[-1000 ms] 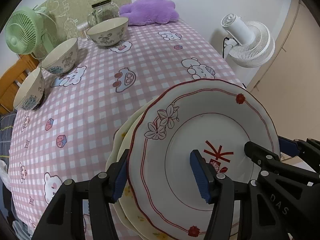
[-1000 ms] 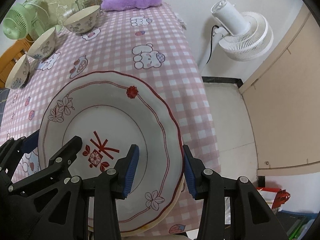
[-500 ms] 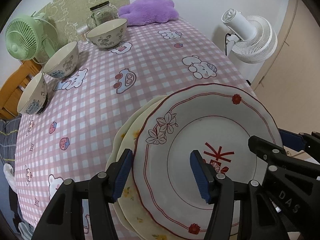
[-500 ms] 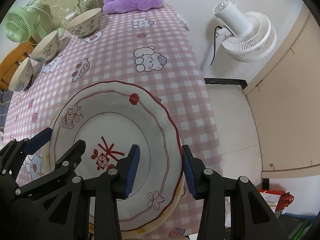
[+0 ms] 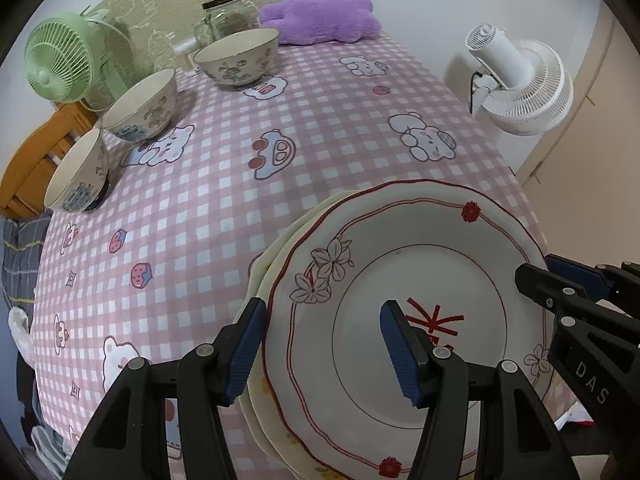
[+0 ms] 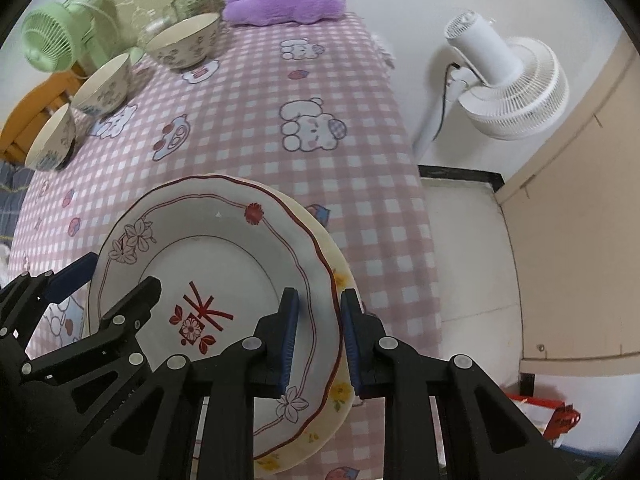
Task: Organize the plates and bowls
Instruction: 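Lower the held plate onto the yellow-flower plate stack, then open the left tool and withdraw from the plate stack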
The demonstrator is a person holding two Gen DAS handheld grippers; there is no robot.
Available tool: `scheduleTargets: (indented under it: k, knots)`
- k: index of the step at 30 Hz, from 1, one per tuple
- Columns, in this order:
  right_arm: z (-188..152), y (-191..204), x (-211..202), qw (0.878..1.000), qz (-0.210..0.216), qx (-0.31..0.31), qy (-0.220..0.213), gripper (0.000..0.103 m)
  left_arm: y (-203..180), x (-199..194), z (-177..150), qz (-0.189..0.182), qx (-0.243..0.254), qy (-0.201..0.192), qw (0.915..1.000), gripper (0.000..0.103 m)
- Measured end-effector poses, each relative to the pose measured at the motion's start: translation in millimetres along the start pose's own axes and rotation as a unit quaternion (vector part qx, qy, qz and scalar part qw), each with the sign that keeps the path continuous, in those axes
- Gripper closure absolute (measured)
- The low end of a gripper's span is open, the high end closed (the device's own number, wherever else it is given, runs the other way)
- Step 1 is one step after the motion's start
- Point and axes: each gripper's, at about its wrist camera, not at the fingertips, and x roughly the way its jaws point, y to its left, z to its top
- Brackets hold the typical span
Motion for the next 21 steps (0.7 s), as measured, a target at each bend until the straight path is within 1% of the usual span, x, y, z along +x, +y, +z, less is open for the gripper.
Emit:
scheduleTargets:
  k: [3, 4, 6, 7, 8, 11, 12, 13, 15, 19, 21]
  knots:
    - [4, 3, 2, 1.0, 0.006, -0.017, 0.005, 0.077, 2, 0, 2, -0.001, -0.008, 0.004, 1.0, 0.041]
    - [5, 3, 3, 1.0, 0.013, -0.022, 0.006, 0.075, 2, -1, 2, -0.001, -0.012, 0.005, 0.9999, 0.04]
    - [8, 5, 4, 0.999, 0.016, -0.034, 0.01, 0.074, 5, -2, 4, 0.002, -0.02, 0.004, 0.9998, 0.035]
    - [9, 5, 5, 0.999, 0.019, -0.039, 0.011, 0.071, 6, -3, 4, 0.004, -0.024, 0.004, 0.9997, 0.031]
    - [10, 7, 5, 0.999, 0.027, -0.044, 0.01, 0.061, 6, -3, 4, 0.004, -0.027, 0.004, 0.9996, 0.03]
    - [15, 12, -3, 0.998, 0.029, -0.06, -0.012, 0.049, 12, -7, 6, 0.012, -0.038, 0.003, 0.9992, 0.03]
    - [18, 13, -6, 0.997, 0.029, -0.065, -0.018, 0.047, 16, -8, 7, 0.012, -0.044, 0.002, 0.9989, 0.029]
    - [20, 14, -7, 0.997, 0.033, -0.066, -0.021, 0.044, 20, -9, 7, 0.013, -0.05, 0.001, 0.9987, 0.027]
    - [26, 16, -9, 0.996, 0.047, -0.067, -0.022, 0.043, 27, -14, 9, 0.018, -0.06, -0.004, 0.998, 0.024]
    - [36, 25, -16, 0.996, 0.056, -0.061, -0.031, 0.043, 44, -23, 14, 0.018, -0.077, -0.015, 0.9968, 0.018]
    - [39, 30, -21, 0.996, 0.06, -0.046, -0.039, 0.043, 54, -28, 18, 0.012, -0.087, -0.022, 0.9959, 0.018]
